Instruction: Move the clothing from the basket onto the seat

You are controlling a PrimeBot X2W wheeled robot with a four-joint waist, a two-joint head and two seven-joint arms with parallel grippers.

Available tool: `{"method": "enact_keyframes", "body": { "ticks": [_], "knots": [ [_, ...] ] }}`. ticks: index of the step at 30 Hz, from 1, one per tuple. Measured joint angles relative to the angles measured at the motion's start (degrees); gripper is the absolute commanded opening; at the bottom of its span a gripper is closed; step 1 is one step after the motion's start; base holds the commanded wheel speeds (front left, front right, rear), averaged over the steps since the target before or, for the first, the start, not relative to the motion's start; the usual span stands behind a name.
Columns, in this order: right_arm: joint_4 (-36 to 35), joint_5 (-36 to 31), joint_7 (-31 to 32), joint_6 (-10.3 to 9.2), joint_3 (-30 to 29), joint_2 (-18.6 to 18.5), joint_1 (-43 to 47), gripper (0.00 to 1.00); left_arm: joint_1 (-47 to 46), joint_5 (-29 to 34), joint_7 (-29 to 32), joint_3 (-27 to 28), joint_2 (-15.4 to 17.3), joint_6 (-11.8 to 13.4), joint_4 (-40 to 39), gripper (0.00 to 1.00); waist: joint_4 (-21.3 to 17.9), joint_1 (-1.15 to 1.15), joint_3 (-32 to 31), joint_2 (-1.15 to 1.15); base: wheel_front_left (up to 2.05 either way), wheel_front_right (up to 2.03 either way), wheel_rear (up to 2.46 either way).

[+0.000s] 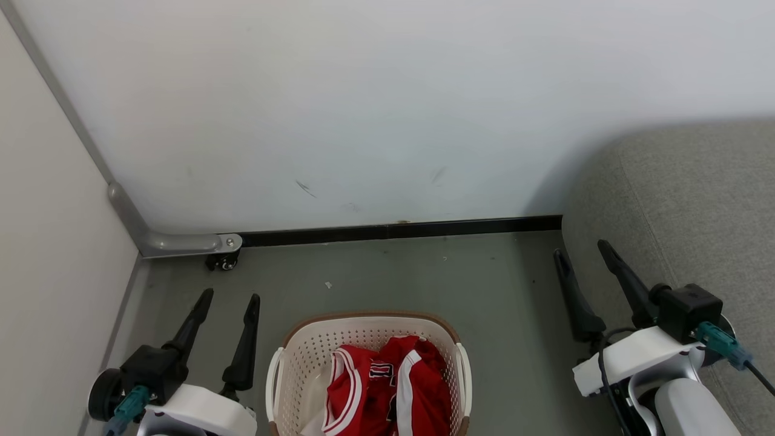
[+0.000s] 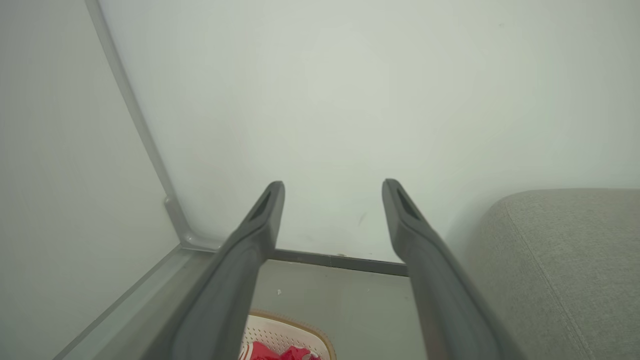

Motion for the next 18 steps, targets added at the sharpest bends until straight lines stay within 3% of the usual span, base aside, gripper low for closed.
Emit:
{"method": "enact_keyframes", "body": {
  "ticks": [18],
  "knots": [
    [-5.57, -1.45, -0.07, 0.00, -1.05, 0.02, -1.69, 1.00, 0.04, -1.45, 0.01, -4.59, -0.10, -1.67, 8.31, 1.00, -0.87, 0.00, 4.37, 0.00, 0.00, 0.00, 0.00]
  ]
}}
